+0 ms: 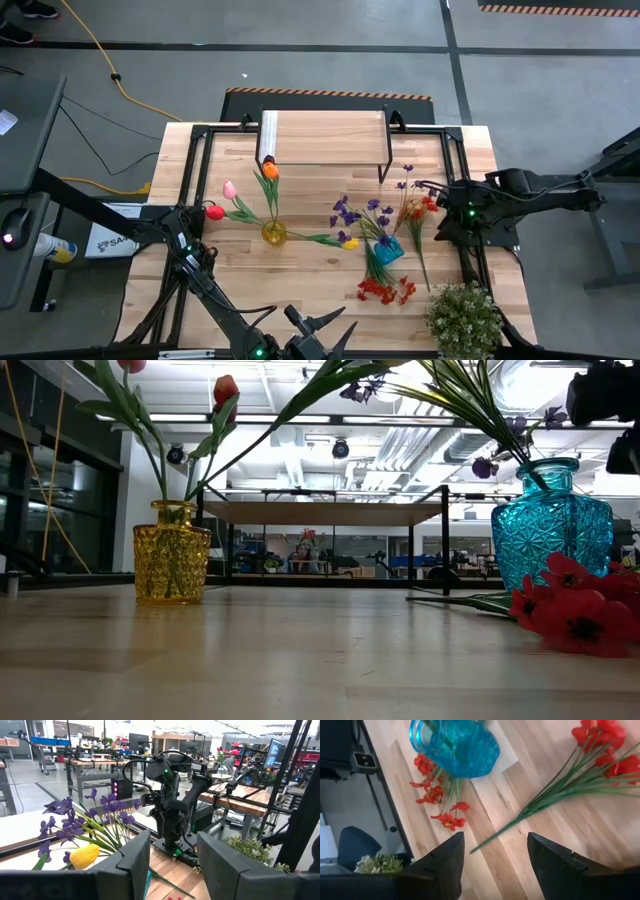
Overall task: Pick and place flowers into a vace then onto a shelf
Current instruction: Put the right red flowers into the blue vase
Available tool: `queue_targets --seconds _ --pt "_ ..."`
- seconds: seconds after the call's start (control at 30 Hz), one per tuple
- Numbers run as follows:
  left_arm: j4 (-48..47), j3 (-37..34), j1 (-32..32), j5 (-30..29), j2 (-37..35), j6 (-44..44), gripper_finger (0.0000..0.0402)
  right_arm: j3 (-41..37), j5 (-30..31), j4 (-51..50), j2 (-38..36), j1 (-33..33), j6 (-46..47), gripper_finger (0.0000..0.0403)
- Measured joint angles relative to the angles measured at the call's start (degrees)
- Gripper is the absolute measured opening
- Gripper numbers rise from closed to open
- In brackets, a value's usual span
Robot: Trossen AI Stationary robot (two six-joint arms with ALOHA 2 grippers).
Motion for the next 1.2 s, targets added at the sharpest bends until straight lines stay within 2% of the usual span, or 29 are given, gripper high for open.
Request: queue_targets --seconds 0.2,0.6,0.83,1.2 --pt "0.0 0.0 0.0 -0.1 0.0 0.1 0.0195 0.0 2.0 -0.1 0.0 0.0 1.8 0.0207" --pt "0.0 0.0 0.0 -0.2 0.0 0.1 0.0195 0.0 -3.0 -1.4 0.0 0.0 2.6 0.0211" --pt "0.0 0.0 0.0 -0.3 0.0 0.1 0.0195 -1.0 -0.7 -2.4 0.1 0.0 3.8 0.021" --pt "0.0 0.0 0.0 -0.4 0.0 0.5 0.0195 -6.2 2.1 5.9 1.7 0.0 12.5 0.0204"
